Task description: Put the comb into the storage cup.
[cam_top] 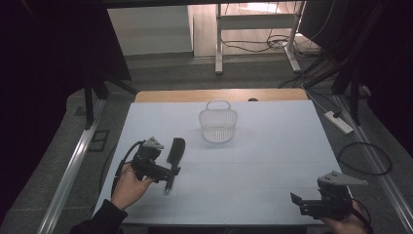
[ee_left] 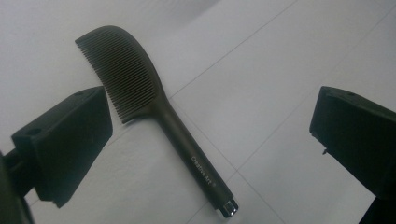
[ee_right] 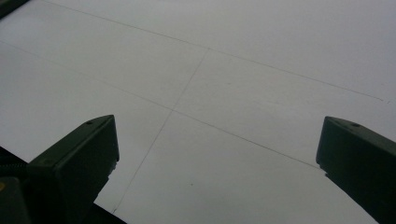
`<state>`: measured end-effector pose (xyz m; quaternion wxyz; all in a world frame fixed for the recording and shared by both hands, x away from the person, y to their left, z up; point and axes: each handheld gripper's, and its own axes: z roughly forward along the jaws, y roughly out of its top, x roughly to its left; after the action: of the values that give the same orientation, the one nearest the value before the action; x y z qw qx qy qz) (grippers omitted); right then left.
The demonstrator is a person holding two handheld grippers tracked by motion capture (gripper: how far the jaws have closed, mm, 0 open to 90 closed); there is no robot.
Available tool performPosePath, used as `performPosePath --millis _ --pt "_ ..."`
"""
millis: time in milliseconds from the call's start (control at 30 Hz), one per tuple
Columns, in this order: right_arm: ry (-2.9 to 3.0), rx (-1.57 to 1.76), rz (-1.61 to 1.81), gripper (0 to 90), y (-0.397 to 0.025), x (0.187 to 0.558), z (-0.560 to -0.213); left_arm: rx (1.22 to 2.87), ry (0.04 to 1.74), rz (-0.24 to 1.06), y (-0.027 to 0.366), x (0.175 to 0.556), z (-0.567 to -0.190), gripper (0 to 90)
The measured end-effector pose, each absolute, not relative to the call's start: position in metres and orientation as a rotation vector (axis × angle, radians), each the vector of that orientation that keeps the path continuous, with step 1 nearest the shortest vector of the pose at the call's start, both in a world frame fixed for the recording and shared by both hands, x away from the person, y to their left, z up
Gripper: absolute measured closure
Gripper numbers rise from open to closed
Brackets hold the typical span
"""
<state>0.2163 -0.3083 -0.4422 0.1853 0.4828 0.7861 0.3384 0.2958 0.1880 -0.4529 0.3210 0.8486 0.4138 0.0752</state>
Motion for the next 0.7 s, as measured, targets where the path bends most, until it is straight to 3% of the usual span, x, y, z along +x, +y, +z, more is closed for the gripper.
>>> performPosePath --millis 600,700 --pt "2.217 1.367 0.943 0.0 -0.308 0.217 -0.443 2.311 1.043 0.225 0.161 0.318 -0.457 0.1" --pt "2.218 1.369 0.94 0.0 -0.308 0.217 -0.443 2.312 1.041 0.223 0.16 0.319 -0.457 5.5"
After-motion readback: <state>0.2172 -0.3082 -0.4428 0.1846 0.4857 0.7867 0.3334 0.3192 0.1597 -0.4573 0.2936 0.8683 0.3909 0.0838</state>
